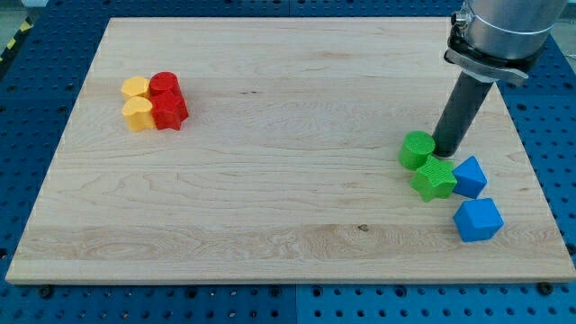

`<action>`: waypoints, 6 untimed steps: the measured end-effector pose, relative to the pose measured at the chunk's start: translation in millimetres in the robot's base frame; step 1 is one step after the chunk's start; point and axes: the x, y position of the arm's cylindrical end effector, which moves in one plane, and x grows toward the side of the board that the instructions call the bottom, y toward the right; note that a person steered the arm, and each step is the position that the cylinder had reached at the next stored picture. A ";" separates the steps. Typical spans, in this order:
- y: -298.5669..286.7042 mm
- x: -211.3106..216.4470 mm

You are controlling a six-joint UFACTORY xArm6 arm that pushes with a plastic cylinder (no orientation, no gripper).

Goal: Point your arm to blue cube

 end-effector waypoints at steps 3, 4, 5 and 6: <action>1.2 -0.1; 4.7 -0.5; 49.6 1.8; 72.8 30.9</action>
